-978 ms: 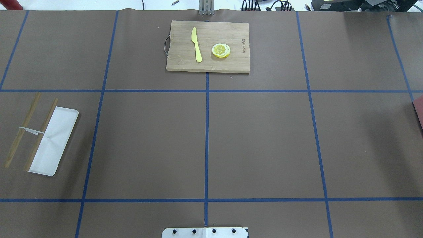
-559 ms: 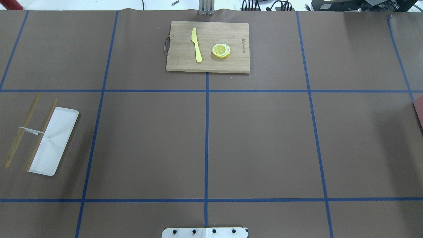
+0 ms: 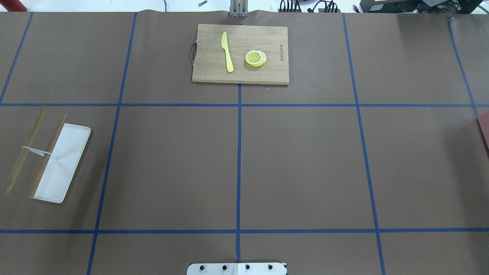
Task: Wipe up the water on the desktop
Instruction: 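Move the towel with the right gripper over the pink bin and release it inside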
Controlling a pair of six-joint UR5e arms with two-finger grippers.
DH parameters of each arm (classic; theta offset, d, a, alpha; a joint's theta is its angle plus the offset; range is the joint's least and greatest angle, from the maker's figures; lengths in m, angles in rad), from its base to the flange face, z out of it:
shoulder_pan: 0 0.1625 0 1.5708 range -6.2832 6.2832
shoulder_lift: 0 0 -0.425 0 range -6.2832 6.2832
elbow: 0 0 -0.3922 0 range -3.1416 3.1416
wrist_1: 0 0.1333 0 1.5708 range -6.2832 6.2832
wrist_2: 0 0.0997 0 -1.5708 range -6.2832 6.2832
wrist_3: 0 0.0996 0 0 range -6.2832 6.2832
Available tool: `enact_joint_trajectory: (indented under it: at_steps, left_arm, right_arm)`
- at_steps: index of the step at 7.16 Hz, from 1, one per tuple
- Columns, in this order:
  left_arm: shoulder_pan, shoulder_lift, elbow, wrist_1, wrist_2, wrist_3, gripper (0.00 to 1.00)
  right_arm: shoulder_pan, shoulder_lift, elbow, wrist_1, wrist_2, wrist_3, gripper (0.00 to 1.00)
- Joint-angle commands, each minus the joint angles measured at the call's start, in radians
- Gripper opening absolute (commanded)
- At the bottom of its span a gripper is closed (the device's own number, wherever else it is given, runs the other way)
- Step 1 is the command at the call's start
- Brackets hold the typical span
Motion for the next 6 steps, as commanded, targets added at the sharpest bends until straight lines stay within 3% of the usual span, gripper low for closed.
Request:
enact_joint_trajectory:
  at_steps: [1,2,3,4,6]
  left_arm:
    - [0.001,0.000,0.003,-0.011,0.001,-0.001,0.99]
    - [0.001,0.000,0.003,-0.011,0.000,-0.001,0.99]
    - [0.000,0.000,0.003,-0.011,0.001,-0.001,0.99]
    - [-0.001,0.000,0.003,-0.011,0.002,-0.001,0.99]
    - [-0.001,0.000,0.003,-0.011,0.000,-0.001,0.99]
  right_arm:
    - [-0.001,0.006,-0.051,0.061,0.000,0.006,0.00]
    - [-0.001,0.006,-0.061,0.079,0.000,0.025,0.00]
    - [-0.001,0.007,-0.061,0.079,0.003,0.045,0.22]
    - [-0.001,0.007,-0.061,0.079,0.012,0.045,0.99]
    - [-0.003,0.020,-0.059,0.091,0.019,0.048,1.00]
